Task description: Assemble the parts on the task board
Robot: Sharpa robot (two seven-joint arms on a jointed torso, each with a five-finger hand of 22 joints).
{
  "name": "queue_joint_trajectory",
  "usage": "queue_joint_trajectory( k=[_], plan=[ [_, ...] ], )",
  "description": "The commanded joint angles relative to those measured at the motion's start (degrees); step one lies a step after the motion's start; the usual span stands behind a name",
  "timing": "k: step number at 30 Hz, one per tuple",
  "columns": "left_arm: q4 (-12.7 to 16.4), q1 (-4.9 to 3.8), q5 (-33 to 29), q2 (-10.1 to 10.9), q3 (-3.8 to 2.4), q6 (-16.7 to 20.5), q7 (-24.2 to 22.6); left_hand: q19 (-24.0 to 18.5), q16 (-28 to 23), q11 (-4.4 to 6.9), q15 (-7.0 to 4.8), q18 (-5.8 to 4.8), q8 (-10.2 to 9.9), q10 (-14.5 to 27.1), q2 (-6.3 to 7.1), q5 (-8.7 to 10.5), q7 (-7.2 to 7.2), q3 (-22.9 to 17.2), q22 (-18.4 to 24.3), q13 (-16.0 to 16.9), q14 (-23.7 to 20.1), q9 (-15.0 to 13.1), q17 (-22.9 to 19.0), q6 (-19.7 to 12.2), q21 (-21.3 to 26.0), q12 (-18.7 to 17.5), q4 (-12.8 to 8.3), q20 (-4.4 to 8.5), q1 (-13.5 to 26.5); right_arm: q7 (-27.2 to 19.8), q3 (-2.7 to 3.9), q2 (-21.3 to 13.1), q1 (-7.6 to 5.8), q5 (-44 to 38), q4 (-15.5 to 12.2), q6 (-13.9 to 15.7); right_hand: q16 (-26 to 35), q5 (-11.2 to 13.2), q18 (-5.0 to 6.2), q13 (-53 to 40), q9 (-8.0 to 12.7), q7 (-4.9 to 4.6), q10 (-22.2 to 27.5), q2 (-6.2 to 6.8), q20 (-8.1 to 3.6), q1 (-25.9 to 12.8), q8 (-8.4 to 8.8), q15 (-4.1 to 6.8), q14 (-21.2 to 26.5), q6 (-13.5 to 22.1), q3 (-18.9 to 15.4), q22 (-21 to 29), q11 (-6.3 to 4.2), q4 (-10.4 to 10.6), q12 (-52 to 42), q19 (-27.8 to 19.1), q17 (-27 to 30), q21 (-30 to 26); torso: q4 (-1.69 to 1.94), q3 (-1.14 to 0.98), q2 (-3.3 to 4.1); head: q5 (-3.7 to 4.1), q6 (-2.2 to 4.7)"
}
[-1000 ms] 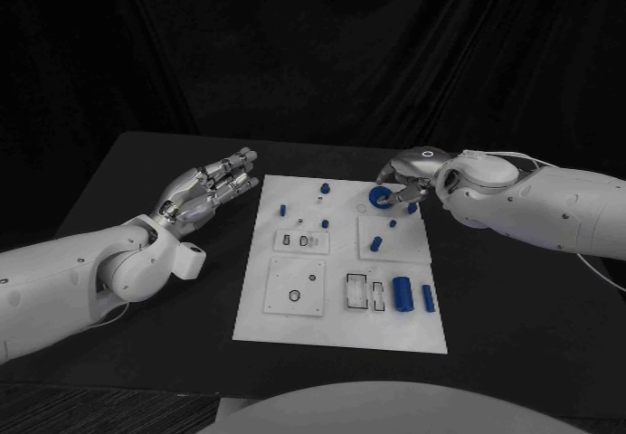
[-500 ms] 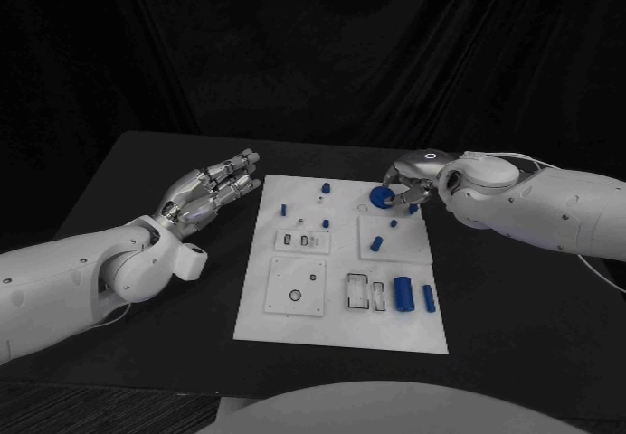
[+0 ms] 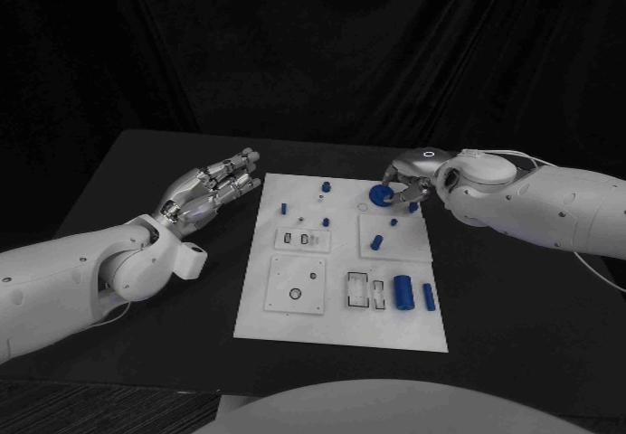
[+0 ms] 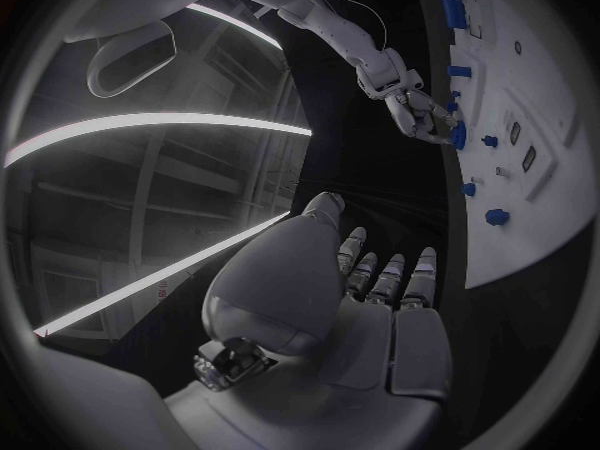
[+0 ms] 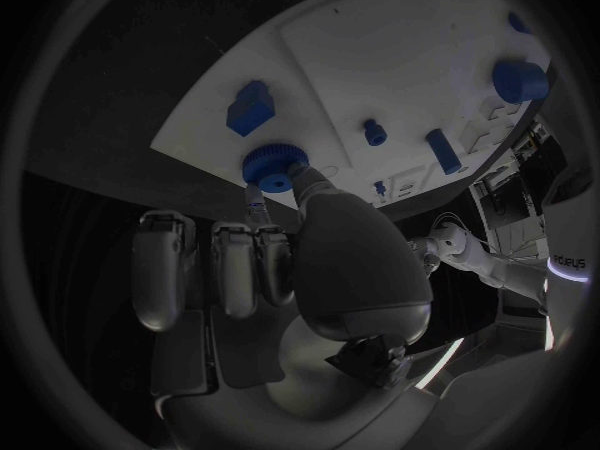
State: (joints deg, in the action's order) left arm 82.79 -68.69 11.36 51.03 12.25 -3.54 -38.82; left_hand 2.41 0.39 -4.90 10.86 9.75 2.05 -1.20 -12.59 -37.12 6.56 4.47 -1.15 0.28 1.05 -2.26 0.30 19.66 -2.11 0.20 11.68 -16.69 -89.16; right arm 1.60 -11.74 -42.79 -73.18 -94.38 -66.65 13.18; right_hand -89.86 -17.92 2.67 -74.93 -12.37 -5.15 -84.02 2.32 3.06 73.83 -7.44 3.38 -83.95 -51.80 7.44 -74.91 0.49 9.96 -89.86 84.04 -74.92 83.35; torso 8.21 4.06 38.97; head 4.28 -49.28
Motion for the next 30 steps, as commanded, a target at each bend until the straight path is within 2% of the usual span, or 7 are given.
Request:
queue_joint_trajectory(
  k=[1,8,14,17,20,24,30],
  plan=[
    [0.0,0.08,0.0,-0.1,-0.05,-0.8,-5.7,0.4,0.0,-0.23,0.47,0.02,0.3,0.2,-0.31,0.04,0.18,-0.4,-0.1,0.0,0.0,-0.1,0.0,0.2,-0.2,0.1,0.1,-0.14,-0.3,1.0,-0.16,0.2,0.51,-0.1,0.2,-1.9,-0.1,-0.1,-0.37,-15.1,-0.2,0.03,-6.0,0.04,-0.01,0.4,-0.32,0.12,-6.1,-0.5,0.0,-9.6,-0.17,-0.4,-0.1,0.1,-15.1,-0.3,0.03,0.00,0.04,0.05,-0.12],
    [-0.2,0.14,0.0,-0.2,-0.05,-1.0,-5.6,0.4,0.0,-0.26,0.50,0.01,0.3,0.2,-0.30,0.04,0.20,-0.5,-0.1,0.0,0.0,0.0,0.0,0.1,-0.2,0.1,0.0,-0.15,-0.3,0.9,-0.16,0.4,0.70,-0.1,0.2,-1.9,-0.1,0.2,-0.39,-15.1,-1.9,0.64,-6.0,-0.01,-0.42,0.6,-1.75,0.53,-6.1,-3.0,0.2,-9.8,-0.66,-1.2,-0.1,0.2,-15.1,-0.3,-0.01,-0.03,0.04,0.01,-0.37],
    [-0.2,0.17,0.0,-0.1,-0.05,-0.9,-5.5,0.4,0.0,-0.26,0.50,0.01,0.3,0.2,-0.30,0.04,0.20,-0.5,-0.1,0.0,0.0,0.0,0.0,0.1,-0.2,0.1,0.0,-0.15,-0.3,0.2,-0.16,-0.3,0.77,-0.1,-0.7,0.6,-0.1,-0.1,-1.09,-15.1,-3.9,1.13,-6.0,-0.19,-0.84,0.6,-3.03,0.97,-6.1,-4.4,0.3,-11.5,-1.09,-2.0,-0.1,2.1,-15.1,1.9,-0.02,0.00,0.04,-0.22,-0.63],
    [-0.1,0.18,0.0,0.0,-0.05,-0.9,-5.4,0.5,0.0,-0.29,0.52,-0.01,0.3,0.2,-0.30,0.03,0.21,-0.6,-0.1,0.0,0.0,0.0,0.1,0.1,-0.2,0.1,0.0,-0.15,-0.3,0.0,-0.16,-0.9,0.75,-0.1,-1.7,1.8,-0.1,-1.4,-1.16,-15.1,-5.3,1.44,-6.0,-0.25,-1.09,0.7,-3.65,1.24,-6.1,-4.9,0.4,-11.7,-1.27,-2.4,-0.1,2.2,-15.1,2.1,-0.02,-0.01,0.06,-0.20,-0.72],
    [-0.1,0.18,0.0,0.1,-0.05,-0.8,-5.3,0.5,0.0,-0.29,0.52,-0.01,0.3,0.2,-0.30,0.03,0.21,-0.6,-0.1,0.0,0.0,0.0,0.1,0.1,-0.2,0.1,0.0,-0.15,-0.3,-0.1,-0.15,-1.7,0.58,-0.1,-3.0,2.9,-0.1,-1.6,-1.16,-15.1,-5.5,1.44,-6.0,-0.23,-1.12,0.6,-3.72,1.26,-6.1,-4.9,0.4,-11.7,-1.27,-2.3,-0.1,2.3,-15.1,2.1,-0.01,-0.02,0.07,-0.15,-0.72],
    [-0.2,0.18,0.0,0.0,-0.05,-0.9,-5.2,0.5,0.0,-0.29,0.52,-0.01,0.3,0.2,-0.30,0.03,0.21,-0.6,-0.1,0.0,0.0,0.0,0.1,0.1,-0.2,0.1,0.0,-0.15,-0.3,0.0,-0.15,-2.4,-0.08,0.0,-4.9,3.8,-0.1,-3.9,-1.40,-15.1,-6.8,1.58,-6.0,-0.30,-1.28,0.2,-3.97,1.39,-6.1,-4.8,0.6,-12.3,-1.40,-2.3,-0.1,2.9,-15.1,2.8,-0.05,-0.02,0.02,-0.07,-0.72],
    [-0.2,0.19,0.0,-0.2,-0.05,-1.0,-4.7,0.5,0.0,-0.31,0.52,-0.02,0.3,0.2,-0.31,0.02,0.22,-0.7,-0.1,0.0,0.1,0.0,0.1,0.1,-0.2,0.1,0.0,-0.15,-0.3,0.3,-0.15,-3.1,-1.17,0.4,-7.3,4.2,-0.1,-4.5,-1.48,-15.1,-7.4,1.62,-6.0,-0.31,-1.31,0.1,-4.17,1.39,-6.1,-5.0,0.7,-12.5,-1.38,-2.3,-0.1,3.1,-15.1,3.0,-0.10,0.04,0.00,-0.26,-0.72]
  ],
)
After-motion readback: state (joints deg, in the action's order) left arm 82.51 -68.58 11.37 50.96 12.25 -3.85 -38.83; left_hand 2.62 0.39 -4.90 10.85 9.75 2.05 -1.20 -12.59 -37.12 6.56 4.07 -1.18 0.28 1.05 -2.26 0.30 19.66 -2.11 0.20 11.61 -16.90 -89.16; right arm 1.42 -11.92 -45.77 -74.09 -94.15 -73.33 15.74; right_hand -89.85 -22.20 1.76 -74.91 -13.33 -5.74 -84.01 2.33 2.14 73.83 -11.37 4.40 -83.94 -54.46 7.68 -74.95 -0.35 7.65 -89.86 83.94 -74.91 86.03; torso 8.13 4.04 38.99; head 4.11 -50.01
